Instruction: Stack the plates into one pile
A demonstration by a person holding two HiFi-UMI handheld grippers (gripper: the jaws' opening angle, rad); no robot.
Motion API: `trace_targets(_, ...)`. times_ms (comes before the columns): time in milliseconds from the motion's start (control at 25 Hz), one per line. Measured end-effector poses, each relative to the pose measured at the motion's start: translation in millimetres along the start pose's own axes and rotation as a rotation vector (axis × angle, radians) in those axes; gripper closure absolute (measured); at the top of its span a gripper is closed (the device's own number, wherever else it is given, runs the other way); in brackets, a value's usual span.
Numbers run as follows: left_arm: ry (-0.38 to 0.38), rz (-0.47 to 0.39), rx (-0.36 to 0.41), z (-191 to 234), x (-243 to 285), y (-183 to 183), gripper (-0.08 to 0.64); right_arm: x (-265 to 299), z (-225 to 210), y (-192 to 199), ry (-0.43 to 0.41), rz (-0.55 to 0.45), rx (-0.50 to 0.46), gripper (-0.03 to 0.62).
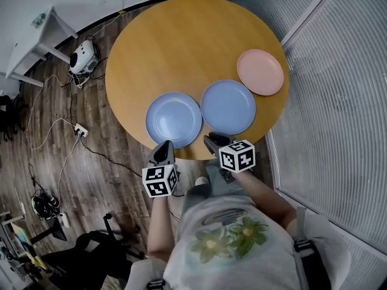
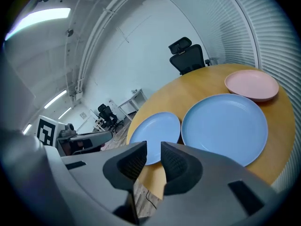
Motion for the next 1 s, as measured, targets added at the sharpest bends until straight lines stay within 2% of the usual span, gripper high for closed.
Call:
trace_targets(200,-0.086,0.016,-0.046,25,10,11,0.541,23,-11,9,-0.007,0.037,0.05,0.499)
trace_targets(440,-0.146,0.043,-0.175,54,21,25,0.537,47,-20,13,0.005,0.067,0.087,0.483)
trace_targets(640,-0.172,0.109,-0.217,66,35,37,0.435,61,-30,12,0.025,0.098,0.114,0.467)
trace_targets(1000,-0.27,0.202,-0.251,96,62,66,0.378,96,-53,27,0.056,0.166,0.185,0.456)
Point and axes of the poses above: the fingertips, and each gripper's own axes: x forward along the fingers, z to its left, y out of its underside, the point moved 4 cm from there along -x, backward along the fingers
